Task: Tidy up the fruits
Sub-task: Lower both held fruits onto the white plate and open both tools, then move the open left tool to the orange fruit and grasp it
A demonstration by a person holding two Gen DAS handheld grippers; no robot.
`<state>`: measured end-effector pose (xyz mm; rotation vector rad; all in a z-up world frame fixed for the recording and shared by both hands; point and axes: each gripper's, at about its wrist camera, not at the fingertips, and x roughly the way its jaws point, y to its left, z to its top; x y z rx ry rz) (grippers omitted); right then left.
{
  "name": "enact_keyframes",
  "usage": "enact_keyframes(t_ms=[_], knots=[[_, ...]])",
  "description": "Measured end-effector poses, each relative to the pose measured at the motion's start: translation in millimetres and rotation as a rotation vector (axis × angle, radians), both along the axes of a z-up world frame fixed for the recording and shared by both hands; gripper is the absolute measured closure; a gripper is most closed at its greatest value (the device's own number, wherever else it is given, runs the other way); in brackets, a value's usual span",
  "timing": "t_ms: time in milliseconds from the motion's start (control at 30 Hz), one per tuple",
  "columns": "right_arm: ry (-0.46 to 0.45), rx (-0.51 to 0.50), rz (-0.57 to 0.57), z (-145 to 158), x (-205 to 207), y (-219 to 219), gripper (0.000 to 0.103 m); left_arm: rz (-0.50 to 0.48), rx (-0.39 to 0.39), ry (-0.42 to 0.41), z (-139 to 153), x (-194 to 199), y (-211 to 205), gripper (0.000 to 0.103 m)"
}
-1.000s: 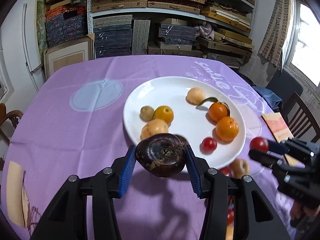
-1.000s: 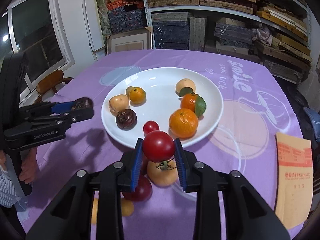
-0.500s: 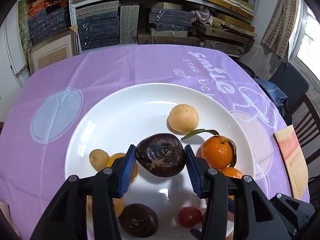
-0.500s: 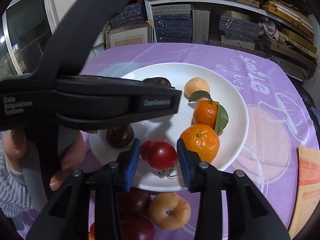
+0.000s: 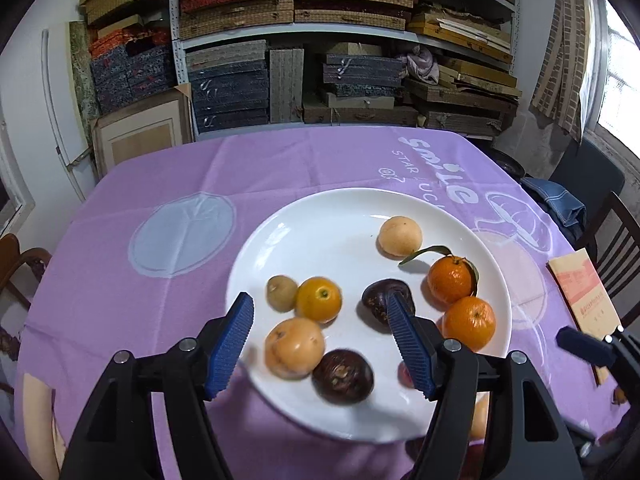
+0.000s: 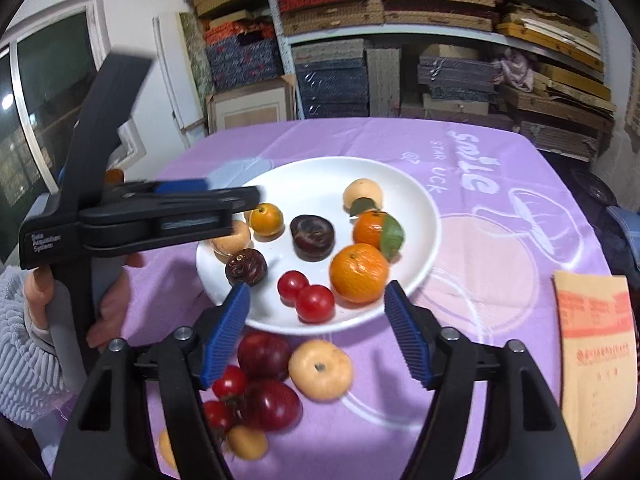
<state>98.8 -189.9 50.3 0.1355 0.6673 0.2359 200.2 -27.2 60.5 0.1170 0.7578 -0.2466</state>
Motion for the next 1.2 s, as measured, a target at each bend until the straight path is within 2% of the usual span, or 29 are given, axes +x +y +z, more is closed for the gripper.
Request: enact_keyframes(t_ms=[67, 100, 167, 300, 400, 533, 700, 967, 1100, 1167, 1200], knots=[[-0.031, 0.010, -0.043, -0.9, -18.6, -7.7, 0.015, 0.026, 0.003, -0.024, 3.5, -27.0, 22.5, 0.027], [-0.042, 0.020, -0.056, -2.1, -26.7, -11.0, 0.013, 0.038, 0.001, -0.030, 3.9, -40.5, 32.6, 0.021], [-0.051, 0.056, -0.082, -7.7, -40.0, -18.8, 0.007, 0.063, 0.002, -0.041, 0.9, -72.5, 52.4, 0.018], [-0.024, 0.127, -0.112, -19.5, -60.7, -30.9, 0.004, 0.058, 0.000, -0.021, -14.6, -134.6, 71.4, 0.012], [-0.025, 0.119, -0.123, -20.8, -66.2, -31.3, 0.004, 0.036, 0.032, -0.012, -31.8, -177.3, 68.6, 0.011], [-0.027, 0.115, -0.131, -27.1, -75.4, -30.6, 0.004, -0.016, 0.085, -0.013, -48.6, -212.9, 58.0, 0.011], [-0.013, 0.133, -0.141, -31.4, -77.0, -33.6, 0.004, -0.086, 0.098, -0.023, -55.0, -223.7, 43.7, 0.011], [0.002, 0.124, -0.132, -33.9, -74.7, -32.2, 0.004, -0.134, 0.031, 0.064, -69.3, -219.9, 40.1, 0.011], [0.008, 0.122, -0.134, -35.0, -74.0, -31.6, 0.004, -0.156, 0.007, 0.058, -68.3, -222.4, 35.1, 0.012], [0.005, 0.122, -0.135, -34.8, -74.2, -31.2, 0.004, -0.168, 0.000, 0.046, -67.4, -224.6, 32.0, 0.017], [0.004, 0.120, -0.136, -35.1, -74.0, -31.4, 0.004, -0.176, 0.008, 0.043, -68.1, -225.2, 29.5, 0.024]])
